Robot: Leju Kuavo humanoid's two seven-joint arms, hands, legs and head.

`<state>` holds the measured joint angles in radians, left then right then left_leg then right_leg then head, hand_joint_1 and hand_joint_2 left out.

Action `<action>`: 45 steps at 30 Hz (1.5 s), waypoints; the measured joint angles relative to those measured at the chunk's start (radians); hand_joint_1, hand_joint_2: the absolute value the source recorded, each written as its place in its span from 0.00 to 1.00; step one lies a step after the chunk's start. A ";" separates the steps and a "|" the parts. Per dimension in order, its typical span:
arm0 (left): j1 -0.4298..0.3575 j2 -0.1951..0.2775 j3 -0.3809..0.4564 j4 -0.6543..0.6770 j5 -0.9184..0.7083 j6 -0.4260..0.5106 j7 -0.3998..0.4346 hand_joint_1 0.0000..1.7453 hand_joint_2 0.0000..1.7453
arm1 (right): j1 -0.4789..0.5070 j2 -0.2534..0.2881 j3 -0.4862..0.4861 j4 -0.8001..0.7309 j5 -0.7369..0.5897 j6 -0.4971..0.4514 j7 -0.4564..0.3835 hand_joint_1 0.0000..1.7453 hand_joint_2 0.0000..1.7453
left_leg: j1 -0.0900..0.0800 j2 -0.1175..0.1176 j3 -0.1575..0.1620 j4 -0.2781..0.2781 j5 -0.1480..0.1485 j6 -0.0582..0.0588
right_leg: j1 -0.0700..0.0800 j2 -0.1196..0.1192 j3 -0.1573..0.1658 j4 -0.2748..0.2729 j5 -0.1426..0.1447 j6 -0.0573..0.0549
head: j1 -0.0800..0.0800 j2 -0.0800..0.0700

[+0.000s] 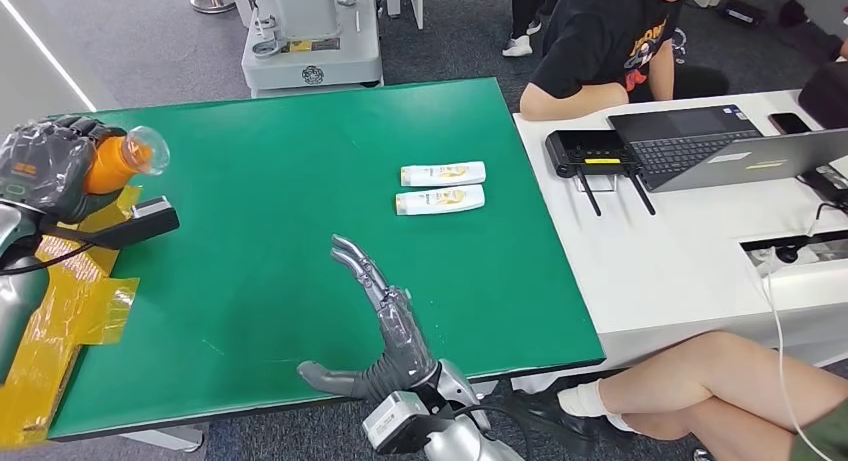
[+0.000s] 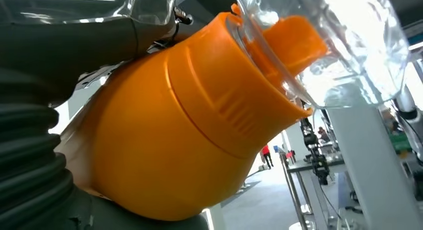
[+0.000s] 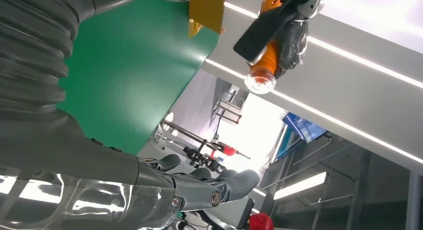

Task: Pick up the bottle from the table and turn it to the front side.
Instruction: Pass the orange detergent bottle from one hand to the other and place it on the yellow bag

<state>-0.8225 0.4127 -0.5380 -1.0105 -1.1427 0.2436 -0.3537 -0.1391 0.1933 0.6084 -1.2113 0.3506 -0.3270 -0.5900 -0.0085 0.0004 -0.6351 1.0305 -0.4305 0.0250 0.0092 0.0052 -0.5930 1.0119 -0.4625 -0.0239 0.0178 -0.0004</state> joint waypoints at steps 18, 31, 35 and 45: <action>0.106 -0.059 -0.018 0.340 -0.014 0.065 -0.119 1.00 1.00 | 0.046 -0.012 -0.011 -0.046 0.026 0.014 0.002 0.00 1.00 | 0.000 0.000 0.000 0.000 0.000 -0.001 | 0.000 0.000 -0.001 0.000 0.000 -0.001 | 0.000 0.000; 0.004 -0.097 -0.021 0.544 -0.049 -0.004 -0.081 1.00 1.00 | 0.045 -0.012 -0.009 -0.045 0.035 0.030 0.002 0.00 1.00 | 0.000 0.001 0.000 0.000 0.000 -0.001 | 0.000 0.001 -0.001 0.000 0.000 -0.001 | 0.000 0.000; -0.006 -0.087 -0.021 0.575 -0.051 0.000 -0.066 1.00 1.00 | 0.040 -0.012 -0.004 -0.043 0.028 0.044 0.001 0.00 1.00 | 0.000 0.000 0.000 0.000 -0.001 -0.001 | 0.001 0.000 -0.001 0.000 -0.001 -0.001 | 0.000 0.000; 0.015 -0.050 -0.021 0.612 -0.079 0.097 -0.006 1.00 1.00 | 0.016 -0.012 0.011 -0.026 0.007 0.071 -0.001 0.00 1.00 | 0.000 0.000 0.000 0.000 -0.001 -0.002 | 0.001 0.000 0.000 0.001 -0.001 -0.002 | 0.000 0.000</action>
<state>-0.8074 0.3629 -0.5589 -0.3985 -1.2218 0.3403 -0.3593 -0.1230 0.1815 0.6198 -1.2370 0.3574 -0.2560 -0.5912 -0.0081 0.0005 -0.6353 1.0302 -0.4314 0.0235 0.0097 0.0054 -0.5934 1.0125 -0.4636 -0.0259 0.0178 -0.0004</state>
